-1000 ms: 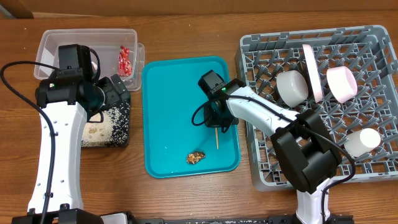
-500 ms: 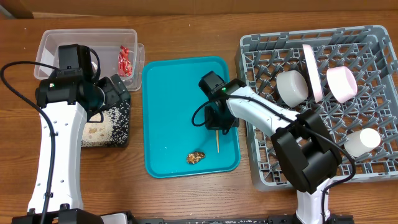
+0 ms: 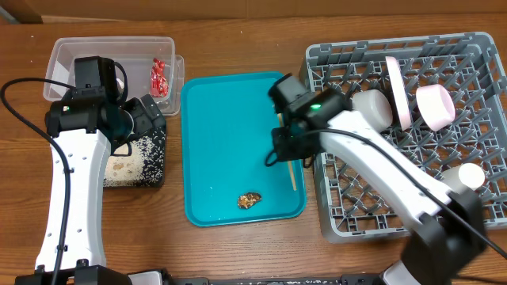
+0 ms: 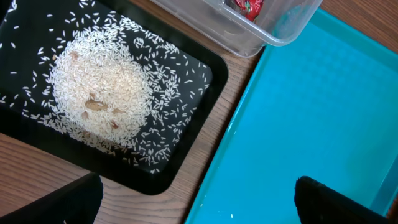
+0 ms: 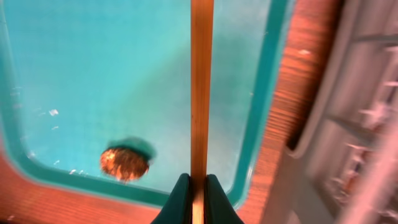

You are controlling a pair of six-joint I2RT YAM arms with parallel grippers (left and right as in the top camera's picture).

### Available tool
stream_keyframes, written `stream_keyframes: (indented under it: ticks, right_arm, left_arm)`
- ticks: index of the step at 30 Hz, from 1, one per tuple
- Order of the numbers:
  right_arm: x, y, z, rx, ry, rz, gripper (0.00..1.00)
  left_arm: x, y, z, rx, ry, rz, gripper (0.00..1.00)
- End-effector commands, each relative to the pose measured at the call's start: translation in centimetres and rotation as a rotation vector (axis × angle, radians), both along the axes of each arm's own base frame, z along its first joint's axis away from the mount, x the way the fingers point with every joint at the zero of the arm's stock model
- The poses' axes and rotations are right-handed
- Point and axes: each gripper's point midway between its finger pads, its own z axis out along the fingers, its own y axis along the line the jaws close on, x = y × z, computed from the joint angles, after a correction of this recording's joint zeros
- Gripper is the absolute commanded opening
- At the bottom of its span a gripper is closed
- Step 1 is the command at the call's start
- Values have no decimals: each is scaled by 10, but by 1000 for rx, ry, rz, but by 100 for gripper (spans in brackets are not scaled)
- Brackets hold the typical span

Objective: Sort waste into correct bins and load items into the dishwasher
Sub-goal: 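Lift the second chopstick and carry it right into the dish rack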

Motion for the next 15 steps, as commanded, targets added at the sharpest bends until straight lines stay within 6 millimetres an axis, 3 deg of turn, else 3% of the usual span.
stream_keyframes:
  ticks: [1,8,15]
  right_arm:
    - [10,-23,19,-11,-55,1,4]
    - [15,-73,10,-76,7,-79,4]
    - [14,-95,6,-90,47,-125,4]
  left_arm:
    - [2,3,13,13,-38,16,100]
    - [2,3,13,13,-38,16,100]
    - [2,3,13,13,-38,16,100]
